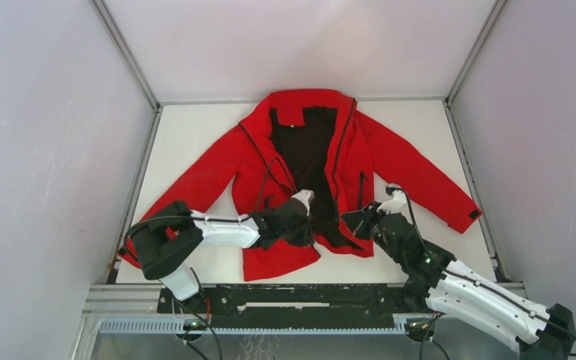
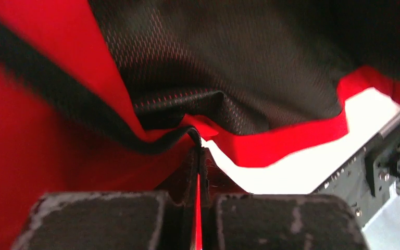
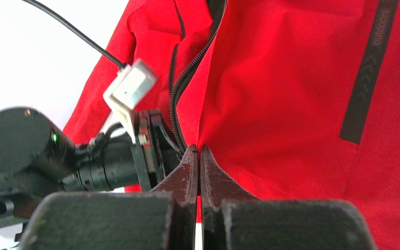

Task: Zip up the jacket
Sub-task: Adjust the jacket at the center of the board.

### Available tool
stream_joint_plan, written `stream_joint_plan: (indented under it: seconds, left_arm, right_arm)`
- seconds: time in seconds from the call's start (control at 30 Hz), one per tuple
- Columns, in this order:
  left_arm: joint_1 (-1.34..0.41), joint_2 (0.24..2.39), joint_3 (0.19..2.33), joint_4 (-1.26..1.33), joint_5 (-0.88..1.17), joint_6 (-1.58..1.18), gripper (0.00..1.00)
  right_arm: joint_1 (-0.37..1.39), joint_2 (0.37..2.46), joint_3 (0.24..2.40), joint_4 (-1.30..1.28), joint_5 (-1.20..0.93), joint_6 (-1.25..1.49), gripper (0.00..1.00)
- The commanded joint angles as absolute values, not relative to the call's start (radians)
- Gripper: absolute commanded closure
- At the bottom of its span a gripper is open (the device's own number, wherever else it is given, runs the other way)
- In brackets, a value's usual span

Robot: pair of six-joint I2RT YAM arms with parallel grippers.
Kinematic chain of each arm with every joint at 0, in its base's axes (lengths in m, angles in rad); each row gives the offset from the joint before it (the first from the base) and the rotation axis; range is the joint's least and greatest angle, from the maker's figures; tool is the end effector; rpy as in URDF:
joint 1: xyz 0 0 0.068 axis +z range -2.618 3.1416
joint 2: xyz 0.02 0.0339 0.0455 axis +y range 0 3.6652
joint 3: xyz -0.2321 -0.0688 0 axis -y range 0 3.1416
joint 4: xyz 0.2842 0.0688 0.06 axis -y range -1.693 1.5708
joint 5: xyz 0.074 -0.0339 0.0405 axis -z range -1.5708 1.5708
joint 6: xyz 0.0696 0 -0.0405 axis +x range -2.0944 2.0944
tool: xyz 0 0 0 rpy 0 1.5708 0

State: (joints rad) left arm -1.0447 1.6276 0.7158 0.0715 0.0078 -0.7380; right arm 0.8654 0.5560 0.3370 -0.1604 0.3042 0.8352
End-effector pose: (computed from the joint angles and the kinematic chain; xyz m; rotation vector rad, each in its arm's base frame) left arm 0.1755 -0.3033 0.0503 0.3981 2.5502 -0.7741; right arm 0.1739 0.1720 0.1808 0.1788 2.0168 0.8222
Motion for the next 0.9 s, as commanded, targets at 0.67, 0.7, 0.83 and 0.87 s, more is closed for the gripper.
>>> stream_joint_plan:
  seconds: [0.67, 0.7, 0.83, 0.87]
  left_arm:
    - [-0.685, 1.72, 0.781, -0.174, -0.179, -0.509, 1.0]
    - [-0.665, 1.716, 0.789, -0.178, -0.165, -0.508, 1.0]
    - [-0.597, 1.691, 0.834, -0.215, -0.148, -0.48, 1.0]
    - [-0.597, 1.676, 0.845, -0.229, -0.146, -0.472, 1.0]
  right_arm:
    - [0.606, 0.909, 0.406, 0.081, 0.217, 0.758, 1.0]
    - [0.584, 0.93, 0.415, 0.09, 0.201, 0.762, 1.0]
    - [0.506, 0.998, 0.473, 0.106, 0.112, 0.765, 1.0]
    - [0.497, 1.004, 0.493, 0.102, 0.087, 0.758, 1.0]
